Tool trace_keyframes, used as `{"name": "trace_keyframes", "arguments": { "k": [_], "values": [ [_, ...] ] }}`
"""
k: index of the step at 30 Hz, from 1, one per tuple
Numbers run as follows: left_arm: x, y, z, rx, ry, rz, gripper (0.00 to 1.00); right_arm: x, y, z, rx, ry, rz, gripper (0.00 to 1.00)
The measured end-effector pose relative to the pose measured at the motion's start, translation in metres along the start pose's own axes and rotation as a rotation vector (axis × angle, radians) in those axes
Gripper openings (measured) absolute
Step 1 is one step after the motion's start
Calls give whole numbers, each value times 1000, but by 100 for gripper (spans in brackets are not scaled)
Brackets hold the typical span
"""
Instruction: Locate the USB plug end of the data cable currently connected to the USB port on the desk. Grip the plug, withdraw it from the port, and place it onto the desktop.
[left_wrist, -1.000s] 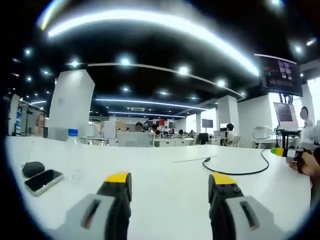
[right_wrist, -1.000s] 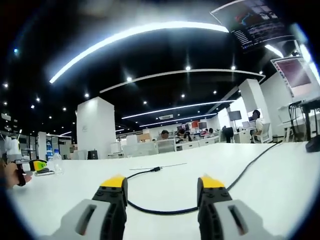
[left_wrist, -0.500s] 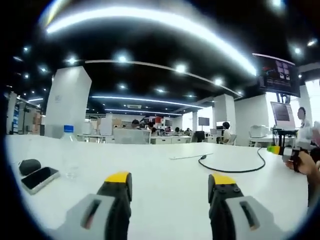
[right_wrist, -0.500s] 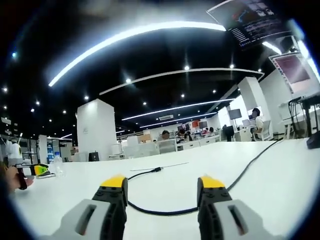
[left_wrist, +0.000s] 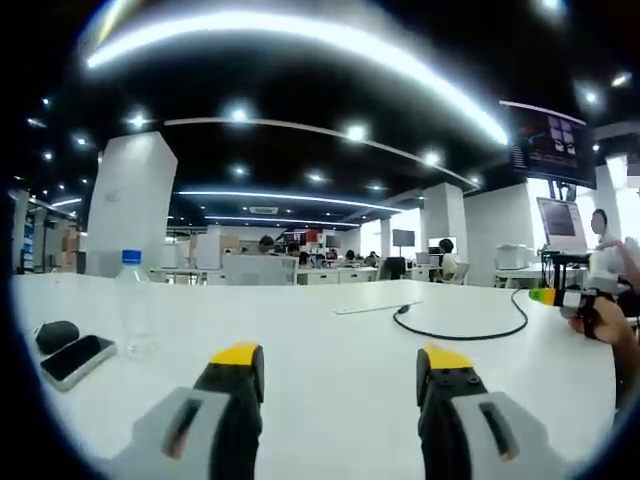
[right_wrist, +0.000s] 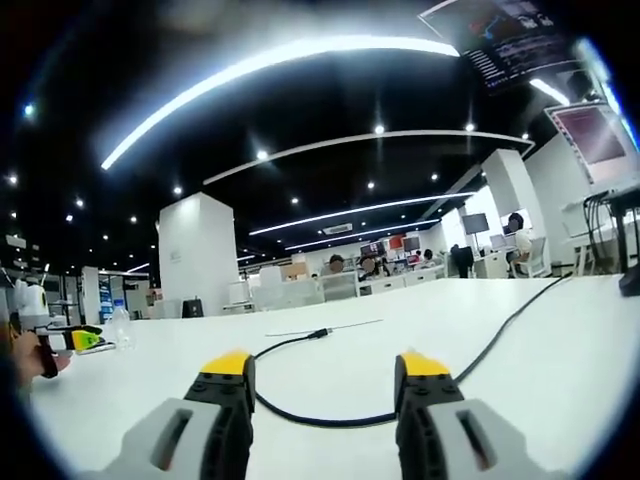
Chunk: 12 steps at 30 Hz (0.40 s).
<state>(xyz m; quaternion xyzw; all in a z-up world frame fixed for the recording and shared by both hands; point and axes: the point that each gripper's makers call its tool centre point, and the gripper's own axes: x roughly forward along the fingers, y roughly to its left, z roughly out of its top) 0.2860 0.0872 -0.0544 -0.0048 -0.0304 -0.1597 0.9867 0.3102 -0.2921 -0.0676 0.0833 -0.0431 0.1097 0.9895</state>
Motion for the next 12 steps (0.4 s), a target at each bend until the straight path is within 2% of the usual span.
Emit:
{"name": "trace_keyframes", "arguments": {
  "k": [12],
  "values": [
    [-1,-4,-2,2,9,-14,62,-1,1,-1,2,1,5,57]
  ]
}}
